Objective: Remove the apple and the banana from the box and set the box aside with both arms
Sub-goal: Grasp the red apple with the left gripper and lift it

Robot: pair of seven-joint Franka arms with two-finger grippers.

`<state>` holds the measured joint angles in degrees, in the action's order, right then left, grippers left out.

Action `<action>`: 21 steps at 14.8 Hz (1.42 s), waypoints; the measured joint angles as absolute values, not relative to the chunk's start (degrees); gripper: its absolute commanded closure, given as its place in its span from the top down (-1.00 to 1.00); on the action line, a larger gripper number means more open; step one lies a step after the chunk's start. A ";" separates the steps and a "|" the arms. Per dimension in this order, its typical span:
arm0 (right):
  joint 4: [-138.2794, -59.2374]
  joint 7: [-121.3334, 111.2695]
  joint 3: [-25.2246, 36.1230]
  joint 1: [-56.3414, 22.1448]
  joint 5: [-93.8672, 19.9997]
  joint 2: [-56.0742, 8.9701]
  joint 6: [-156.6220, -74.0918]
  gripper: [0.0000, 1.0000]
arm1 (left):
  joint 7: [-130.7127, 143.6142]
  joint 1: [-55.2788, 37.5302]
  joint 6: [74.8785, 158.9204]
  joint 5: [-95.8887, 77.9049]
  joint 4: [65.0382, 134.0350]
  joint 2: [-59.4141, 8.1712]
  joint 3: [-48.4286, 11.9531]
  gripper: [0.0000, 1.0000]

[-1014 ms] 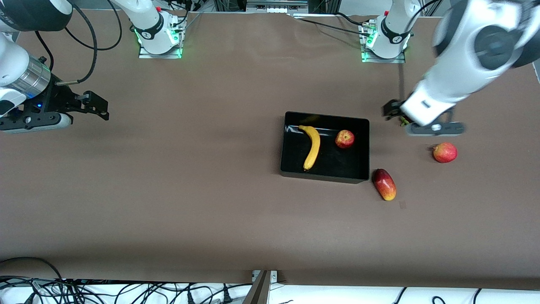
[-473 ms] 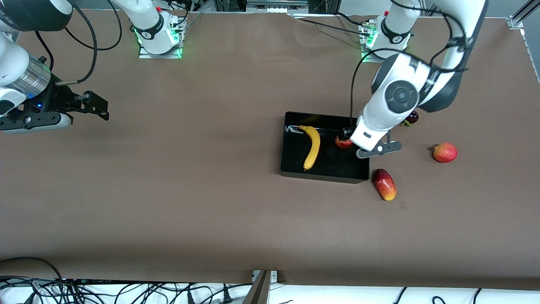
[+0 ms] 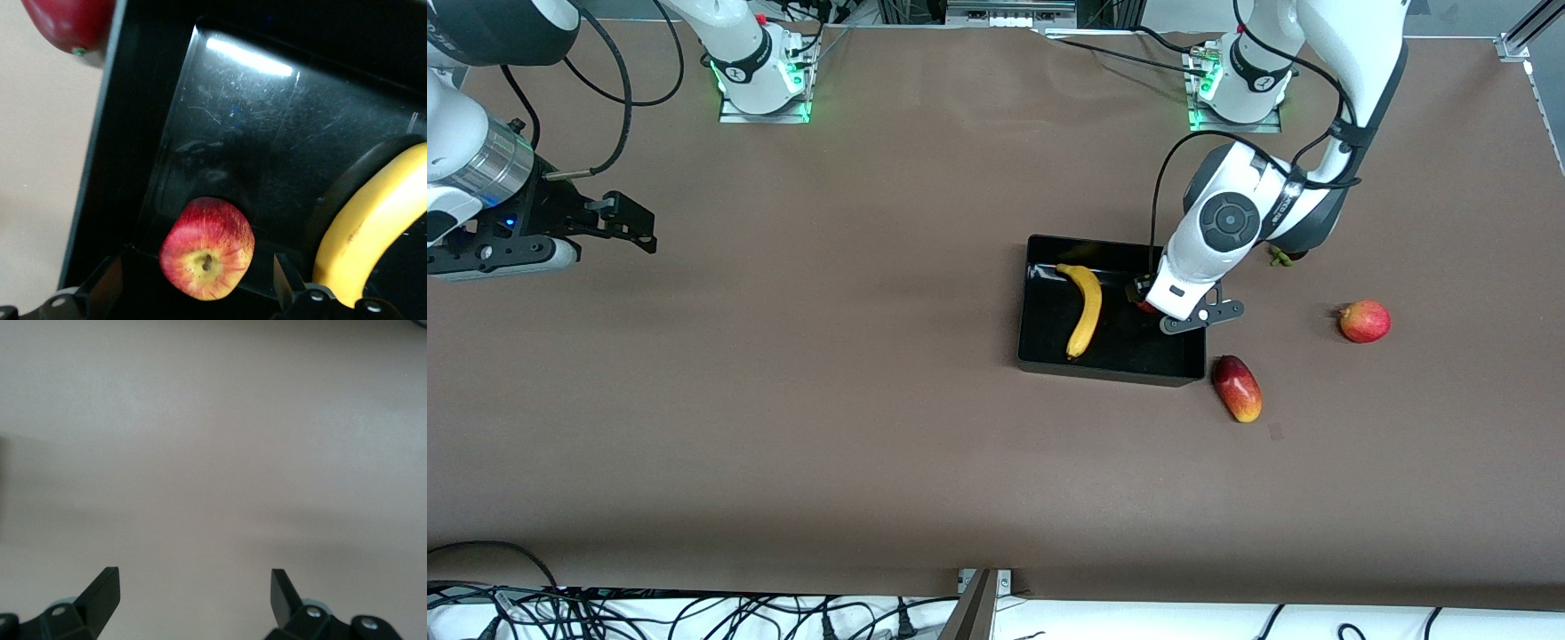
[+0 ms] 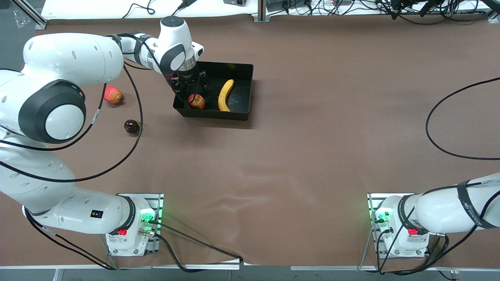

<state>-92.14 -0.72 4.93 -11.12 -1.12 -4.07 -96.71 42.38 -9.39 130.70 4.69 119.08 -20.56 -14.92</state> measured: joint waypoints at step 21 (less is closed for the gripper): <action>-92.15 -0.72 4.93 -11.12 -1.12 -4.07 -96.71 1.00 | 35.64 -8.15 107.36 5.51 107.12 -16.52 -13.78 -0.50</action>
